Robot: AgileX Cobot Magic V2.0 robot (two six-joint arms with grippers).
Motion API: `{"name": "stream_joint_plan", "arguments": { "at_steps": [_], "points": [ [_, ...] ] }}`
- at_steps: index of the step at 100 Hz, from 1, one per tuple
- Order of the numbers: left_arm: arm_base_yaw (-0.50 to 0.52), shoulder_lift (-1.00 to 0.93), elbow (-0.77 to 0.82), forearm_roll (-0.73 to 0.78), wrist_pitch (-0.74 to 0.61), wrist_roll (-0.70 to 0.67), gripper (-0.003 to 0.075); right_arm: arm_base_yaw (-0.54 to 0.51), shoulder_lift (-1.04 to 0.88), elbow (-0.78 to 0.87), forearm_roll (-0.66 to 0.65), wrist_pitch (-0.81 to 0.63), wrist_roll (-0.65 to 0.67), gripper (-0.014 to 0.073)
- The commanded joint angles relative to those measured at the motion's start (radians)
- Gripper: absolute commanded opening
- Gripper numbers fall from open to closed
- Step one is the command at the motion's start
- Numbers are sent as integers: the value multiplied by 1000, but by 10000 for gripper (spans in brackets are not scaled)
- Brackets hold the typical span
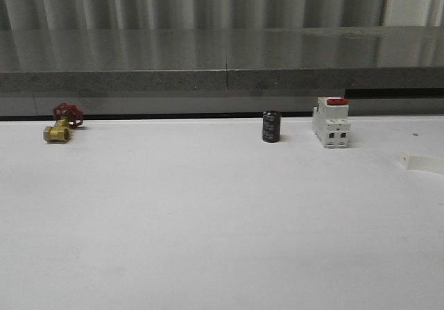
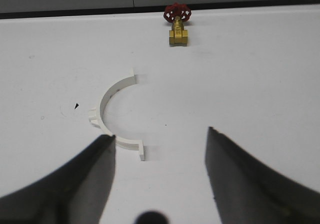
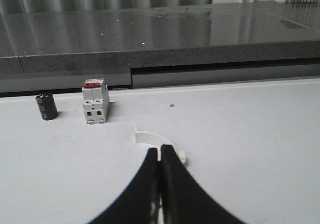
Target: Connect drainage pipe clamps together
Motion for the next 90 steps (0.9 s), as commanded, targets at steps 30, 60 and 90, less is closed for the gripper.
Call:
{"name": "stream_joint_plan", "arguments": {
  "at_steps": [30,60,90],
  "points": [
    [-1,406,-292,18,33,-39,492,1,-20,-17,0,-75,-6,-67],
    [131,682,-525,-30,224,-39,492,1,-20,-17,0,-75,-6,-67],
    [235,910,-671,-62,341,-39,492,1,-20,-17,0,-75,-6,-67]
  ]
}}
